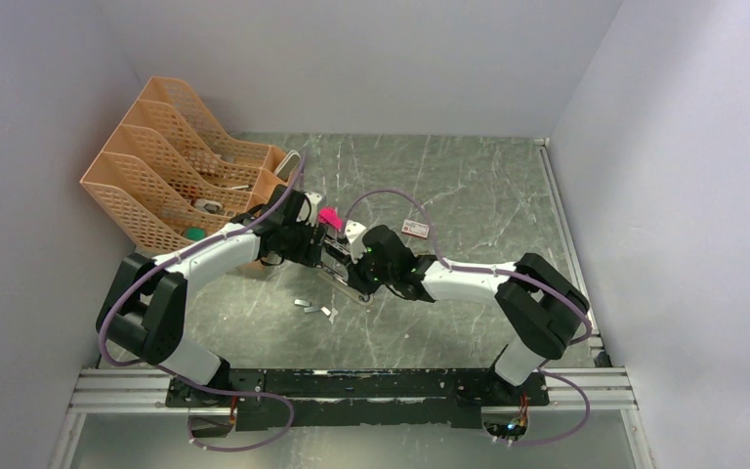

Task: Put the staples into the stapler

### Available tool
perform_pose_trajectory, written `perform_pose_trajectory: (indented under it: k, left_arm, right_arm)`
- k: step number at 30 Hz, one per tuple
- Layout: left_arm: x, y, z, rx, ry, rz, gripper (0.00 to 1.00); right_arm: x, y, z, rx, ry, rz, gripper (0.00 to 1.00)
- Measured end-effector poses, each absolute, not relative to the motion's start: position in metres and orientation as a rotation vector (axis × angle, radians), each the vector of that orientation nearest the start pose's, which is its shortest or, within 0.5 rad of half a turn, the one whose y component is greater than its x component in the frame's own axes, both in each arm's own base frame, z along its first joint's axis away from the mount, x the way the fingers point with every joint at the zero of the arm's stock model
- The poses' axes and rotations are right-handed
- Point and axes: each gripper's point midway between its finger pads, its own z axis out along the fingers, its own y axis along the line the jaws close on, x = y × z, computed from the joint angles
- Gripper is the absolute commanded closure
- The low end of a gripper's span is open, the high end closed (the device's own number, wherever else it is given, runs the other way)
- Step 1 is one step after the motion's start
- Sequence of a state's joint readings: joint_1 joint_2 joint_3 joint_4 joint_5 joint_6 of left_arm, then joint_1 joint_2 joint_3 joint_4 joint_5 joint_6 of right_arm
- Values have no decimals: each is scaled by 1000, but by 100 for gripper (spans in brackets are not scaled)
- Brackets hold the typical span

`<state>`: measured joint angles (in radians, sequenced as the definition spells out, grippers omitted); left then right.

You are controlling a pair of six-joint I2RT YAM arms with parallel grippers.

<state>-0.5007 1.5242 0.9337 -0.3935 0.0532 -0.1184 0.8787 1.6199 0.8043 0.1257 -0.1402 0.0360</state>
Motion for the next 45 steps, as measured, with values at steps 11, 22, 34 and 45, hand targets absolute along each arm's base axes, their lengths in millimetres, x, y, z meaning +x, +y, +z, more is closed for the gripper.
perform_pose_trajectory:
  k: [11,22,34,45]
  left_arm:
    - [298,-180,60,512,2531,-303,28]
    - [298,-180,60,512,2531,-303,28]
    - [298,-180,60,512,2531,-303,28]
    - [298,-180,60,512,2531,-303,28]
  right_arm:
    - [240,335,49,-1026,2116,594,97]
    - [241,338,49,-1030,2122,530,94]
    - [241,339,49,-1043,2116,521,81]
    - [239,339,49,-1065,2107,525,89]
